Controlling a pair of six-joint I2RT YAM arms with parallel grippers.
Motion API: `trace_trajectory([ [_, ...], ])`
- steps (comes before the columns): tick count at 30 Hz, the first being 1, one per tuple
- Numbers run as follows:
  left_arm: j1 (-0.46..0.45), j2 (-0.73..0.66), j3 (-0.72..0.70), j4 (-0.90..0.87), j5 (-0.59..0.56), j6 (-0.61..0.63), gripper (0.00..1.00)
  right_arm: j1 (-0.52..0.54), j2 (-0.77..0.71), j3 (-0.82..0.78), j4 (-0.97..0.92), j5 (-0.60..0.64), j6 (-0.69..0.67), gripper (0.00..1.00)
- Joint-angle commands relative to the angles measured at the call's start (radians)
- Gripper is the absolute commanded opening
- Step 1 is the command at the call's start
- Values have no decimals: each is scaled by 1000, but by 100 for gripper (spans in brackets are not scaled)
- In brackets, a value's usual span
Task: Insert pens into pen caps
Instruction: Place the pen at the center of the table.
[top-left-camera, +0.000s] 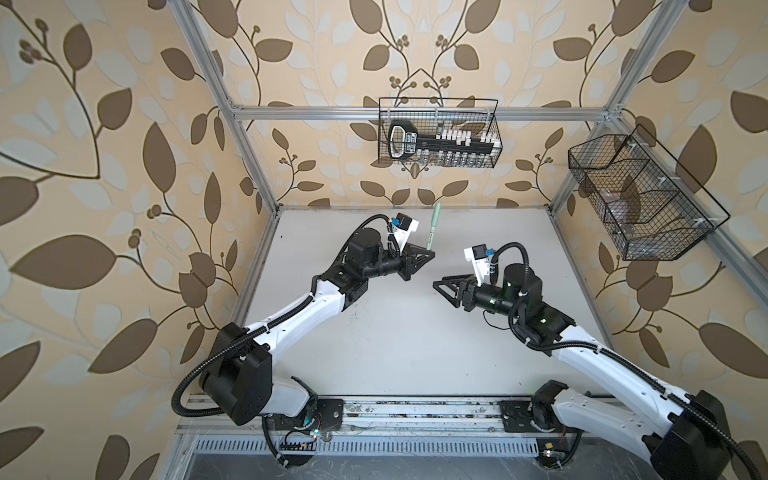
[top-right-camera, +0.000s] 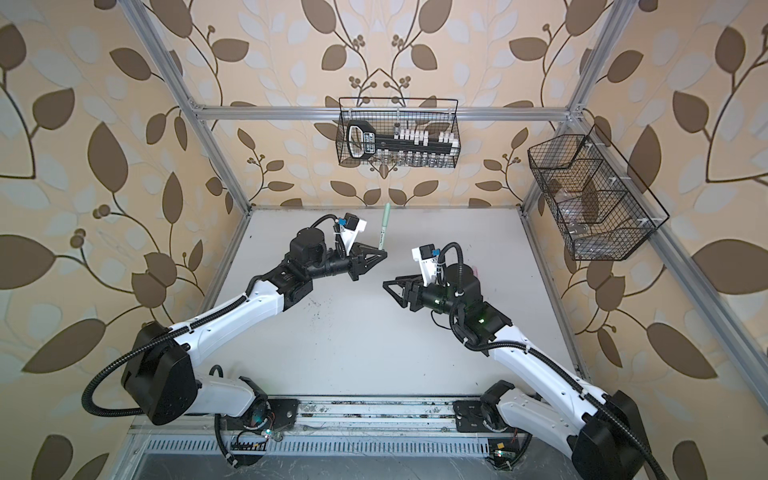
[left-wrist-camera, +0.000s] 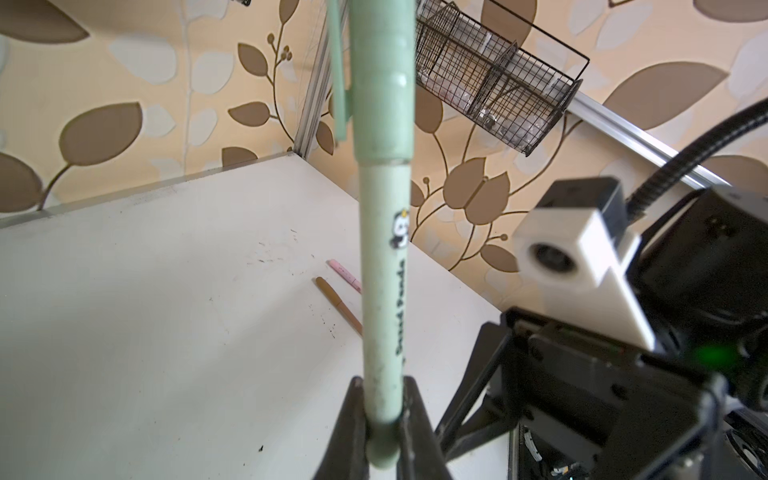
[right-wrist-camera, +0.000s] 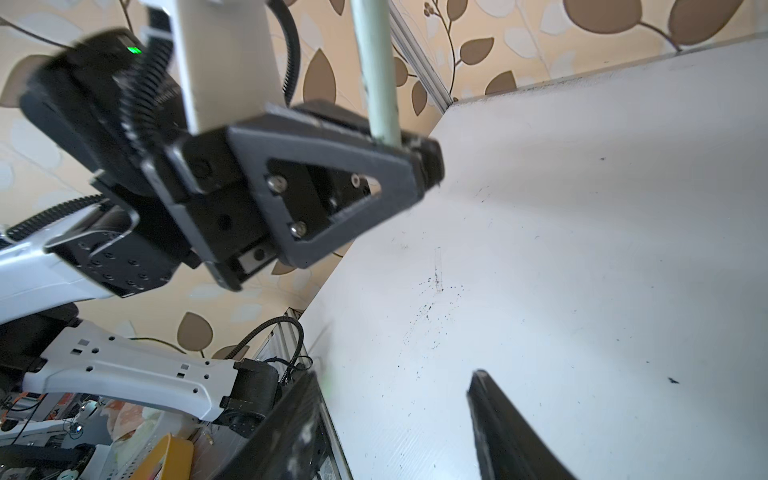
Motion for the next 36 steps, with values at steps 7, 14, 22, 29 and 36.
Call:
trace_trajectory([
  [7, -114, -6, -56, -67, -76, 21, 0, -133, -8, 140, -74, -77, -34, 62],
  [14, -169, -22, -104, -38, -123, -12, 0, -125, 44, 51, 39, -99, 50, 63],
  [22, -192, -19, -115, 5, -124, -38, 0, -118, 67, 32, 84, -66, 69, 56],
  [29, -209, -22, -118, -3, -151, -27, 0, -118, 134, 38, 138, -92, 93, 42],
  [36, -216, -38, -114, -24, -164, -14, 0, -122, 145, 42, 163, -82, 105, 17],
])
